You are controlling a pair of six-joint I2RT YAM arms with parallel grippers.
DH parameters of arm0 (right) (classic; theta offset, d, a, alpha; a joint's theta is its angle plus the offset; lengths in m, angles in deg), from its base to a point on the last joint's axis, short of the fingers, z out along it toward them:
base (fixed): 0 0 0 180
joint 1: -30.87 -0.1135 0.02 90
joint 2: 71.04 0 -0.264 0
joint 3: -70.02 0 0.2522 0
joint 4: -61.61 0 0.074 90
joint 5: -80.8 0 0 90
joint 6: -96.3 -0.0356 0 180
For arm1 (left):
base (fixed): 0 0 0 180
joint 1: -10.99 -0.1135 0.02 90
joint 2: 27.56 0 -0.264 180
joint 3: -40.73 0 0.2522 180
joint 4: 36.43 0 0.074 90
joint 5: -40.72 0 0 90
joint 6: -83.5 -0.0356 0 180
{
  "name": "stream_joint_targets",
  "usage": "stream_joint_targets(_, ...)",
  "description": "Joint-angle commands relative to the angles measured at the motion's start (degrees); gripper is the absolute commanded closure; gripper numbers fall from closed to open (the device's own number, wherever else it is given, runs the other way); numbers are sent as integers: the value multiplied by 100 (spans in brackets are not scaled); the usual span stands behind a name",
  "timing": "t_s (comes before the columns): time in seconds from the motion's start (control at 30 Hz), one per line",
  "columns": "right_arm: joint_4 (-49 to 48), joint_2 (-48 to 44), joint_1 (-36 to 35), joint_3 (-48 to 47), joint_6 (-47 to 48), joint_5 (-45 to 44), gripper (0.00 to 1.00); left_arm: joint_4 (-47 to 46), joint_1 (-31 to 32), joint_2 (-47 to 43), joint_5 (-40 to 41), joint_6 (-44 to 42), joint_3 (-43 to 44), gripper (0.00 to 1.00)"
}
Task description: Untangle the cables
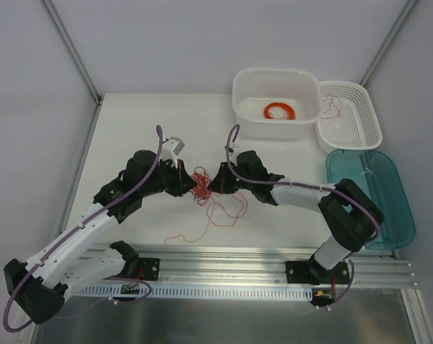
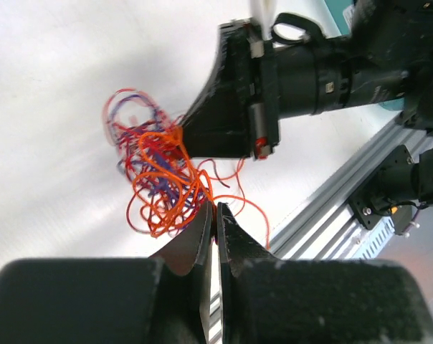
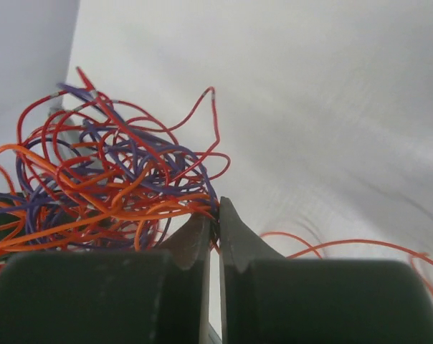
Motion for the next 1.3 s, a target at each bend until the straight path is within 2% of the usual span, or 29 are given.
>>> stream_joint_targets(0.0,1525,-394,407,311,473,-1363,99,-294,38,-629,439,-121,397,100)
stream_joint_targets(0.1,2213,-824,706,540,570,-2022,99,13,3,-824,906,-209,695,100)
stream_joint_targets(0.2,2994,-1185,987,619,666,-2551,99,468,-24,-912,1924,-306,924,100)
stream_joint_targets(0.23,3154,-1290,1066,637,676,-2649,99,601,-59,-929,2588,-341,1012,100)
stream_joint_targets(0.37,3944,-1808,1452,602,755,-3018,99,1261,-296,-860,3673,-271,1127,100)
stream_joint_targets(0.43,4200,-1941,1576,515,825,-3150,99,1506,-480,-850,3808,-140,1066,100)
stream_joint_targets(0.53,4666,-2214,1691,383,878,-3352,99,1744,-902,-789,3729,166,812,100)
stream_joint_targets(0.7,5150,-2766,2042,145,1009,-3344,99,2027,-1974,-631,3492,624,310,100)
stream_joint_targets(0.9,5616,-2988,2201,-311,1299,-3204,99,2009,-2554,-183,3123,1126,-323,100)
stream_joint_targets(1.03,5783,-3189,2314,-418,1308,-3169,99,1842,-3168,-77,2851,1460,-639,100)
stream_joint_targets(1.23,6134,-3401,2561,-926,1580,-2852,99,1562,-4013,282,2648,1522,-579,100)
stream_joint_targets(1.27,6257,-3427,2570,-1014,1607,-2791,99,1526,-4336,501,2396,1504,-535,100)
